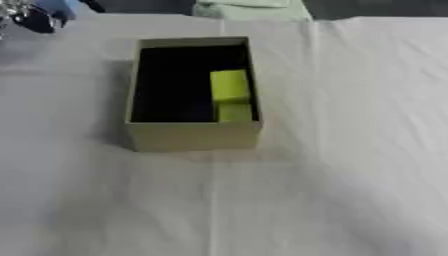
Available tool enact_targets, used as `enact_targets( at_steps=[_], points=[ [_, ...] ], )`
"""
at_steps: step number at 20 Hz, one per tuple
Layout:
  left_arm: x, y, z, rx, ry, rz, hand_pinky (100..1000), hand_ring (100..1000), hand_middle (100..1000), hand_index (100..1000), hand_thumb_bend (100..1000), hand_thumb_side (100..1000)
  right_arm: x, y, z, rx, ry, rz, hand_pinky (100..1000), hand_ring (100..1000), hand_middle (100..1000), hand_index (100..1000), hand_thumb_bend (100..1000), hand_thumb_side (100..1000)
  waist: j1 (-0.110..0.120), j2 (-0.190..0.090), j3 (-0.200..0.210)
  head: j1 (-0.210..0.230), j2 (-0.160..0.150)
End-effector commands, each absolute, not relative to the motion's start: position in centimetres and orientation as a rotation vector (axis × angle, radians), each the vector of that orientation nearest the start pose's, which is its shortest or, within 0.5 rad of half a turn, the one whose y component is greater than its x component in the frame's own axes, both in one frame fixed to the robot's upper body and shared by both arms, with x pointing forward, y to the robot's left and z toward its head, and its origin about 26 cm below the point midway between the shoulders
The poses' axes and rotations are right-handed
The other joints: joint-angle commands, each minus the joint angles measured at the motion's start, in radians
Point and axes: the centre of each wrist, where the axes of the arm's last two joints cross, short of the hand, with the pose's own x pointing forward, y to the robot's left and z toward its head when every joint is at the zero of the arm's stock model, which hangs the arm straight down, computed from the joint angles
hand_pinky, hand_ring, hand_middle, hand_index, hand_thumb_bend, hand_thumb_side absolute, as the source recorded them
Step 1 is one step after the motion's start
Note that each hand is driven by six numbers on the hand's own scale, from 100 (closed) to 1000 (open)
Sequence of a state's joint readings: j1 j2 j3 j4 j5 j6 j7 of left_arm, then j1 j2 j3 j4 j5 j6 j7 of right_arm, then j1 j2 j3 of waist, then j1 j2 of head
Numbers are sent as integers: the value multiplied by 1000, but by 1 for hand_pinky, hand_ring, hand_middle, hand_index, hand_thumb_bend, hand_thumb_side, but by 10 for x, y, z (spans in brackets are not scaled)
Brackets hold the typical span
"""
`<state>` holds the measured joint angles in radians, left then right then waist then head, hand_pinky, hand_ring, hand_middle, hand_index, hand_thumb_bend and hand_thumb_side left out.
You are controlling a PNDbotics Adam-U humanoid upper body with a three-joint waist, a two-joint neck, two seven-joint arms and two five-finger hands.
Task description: Pick up objects on the table and place them in the box.
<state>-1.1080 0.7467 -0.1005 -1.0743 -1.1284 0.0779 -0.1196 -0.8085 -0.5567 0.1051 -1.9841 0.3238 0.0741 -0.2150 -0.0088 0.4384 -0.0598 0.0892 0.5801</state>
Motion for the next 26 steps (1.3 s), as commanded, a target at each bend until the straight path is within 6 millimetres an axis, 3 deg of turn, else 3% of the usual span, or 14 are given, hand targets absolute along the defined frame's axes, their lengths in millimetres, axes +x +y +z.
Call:
enact_targets(
  at_steps=[1, 4, 5, 6, 15, 22, 26],
  points=[
    [428, 350, 383, 1841, -1436, -1029, 100, 373, 453, 596, 418, 100, 298, -218, 359, 903, 3178, -613, 817, 751, 439, 880, 100, 920, 1, -39, 4, -6, 14],
    [424, 342, 384, 1835, -1459, -1042, 100, 371, 451, 594, 418, 100, 299, -217, 356, 901, 3184, -614, 817, 751, 441, 880, 100, 918, 3, -53, 8, -12, 28],
    [422, 340, 385, 1837, -1461, -1050, 100, 372, 453, 594, 418, 100, 299, -217, 355, 900, 3186, -615, 817, 751, 442, 879, 100, 962, 4, -57, 10, -14, 31],
    [421, 337, 385, 1840, -1464, -1061, 100, 370, 451, 593, 420, 100, 299, -217, 354, 899, 3188, -616, 817, 751, 443, 879, 100, 917, 5, -62, 11, -16, 35],
    [409, 313, 383, 1750, -1553, -1143, 100, 368, 445, 591, 401, 100, 301, -215, 346, 888, 3210, -623, 816, 751, 453, 879, 100, 933, 14, -110, 21, -39, 78],
    [404, 285, 366, 1603, -1608, -1258, 100, 371, 439, 593, 357, 100, 303, -211, 336, 885, 3261, -671, 815, 750, 451, 880, 100, 913, 17, -163, 39, -86, 158],
    [396, 269, 354, 1500, -1645, -1326, 100, 363, 433, 594, 327, 100, 305, -208, 331, 874, 3286, -675, 815, 751, 457, 879, 100, 909, 16, -195, 46, -108, 167]
  ],
)
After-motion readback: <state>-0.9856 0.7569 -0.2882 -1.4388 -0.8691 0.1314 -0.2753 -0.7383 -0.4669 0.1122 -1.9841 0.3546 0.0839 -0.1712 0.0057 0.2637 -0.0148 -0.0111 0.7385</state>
